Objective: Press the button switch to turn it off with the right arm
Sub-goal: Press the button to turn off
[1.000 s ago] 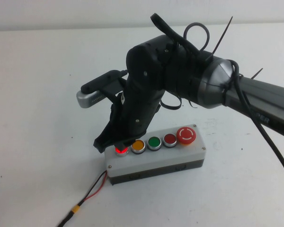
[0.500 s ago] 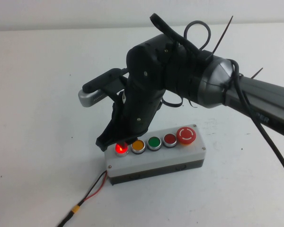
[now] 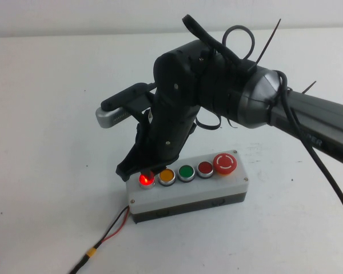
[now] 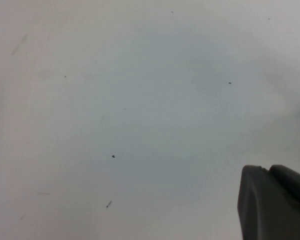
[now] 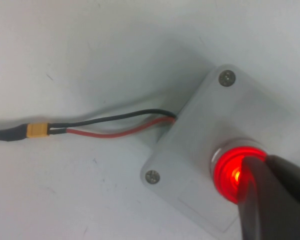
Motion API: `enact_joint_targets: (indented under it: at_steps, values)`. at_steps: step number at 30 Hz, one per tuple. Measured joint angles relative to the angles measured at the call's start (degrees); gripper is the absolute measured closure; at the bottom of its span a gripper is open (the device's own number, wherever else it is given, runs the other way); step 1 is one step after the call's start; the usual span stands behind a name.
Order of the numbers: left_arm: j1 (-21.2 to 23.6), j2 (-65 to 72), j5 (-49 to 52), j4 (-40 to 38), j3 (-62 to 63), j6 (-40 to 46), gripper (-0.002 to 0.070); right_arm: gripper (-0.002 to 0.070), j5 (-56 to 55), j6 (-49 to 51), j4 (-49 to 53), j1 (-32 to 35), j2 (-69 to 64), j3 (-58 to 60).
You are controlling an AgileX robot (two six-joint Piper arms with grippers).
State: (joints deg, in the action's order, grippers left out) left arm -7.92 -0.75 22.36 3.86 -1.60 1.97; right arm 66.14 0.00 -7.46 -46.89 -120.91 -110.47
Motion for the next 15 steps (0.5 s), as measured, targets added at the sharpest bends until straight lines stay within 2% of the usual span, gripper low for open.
enact_joint_targets:
  at_steps: [15]
  values:
    - [0.00, 0.00, 0.00, 0.00, 0.00, 0.00, 0.0677, 0.0692, 0.48, -0.40, -0.22, 0.08, -0.04, -0.49]
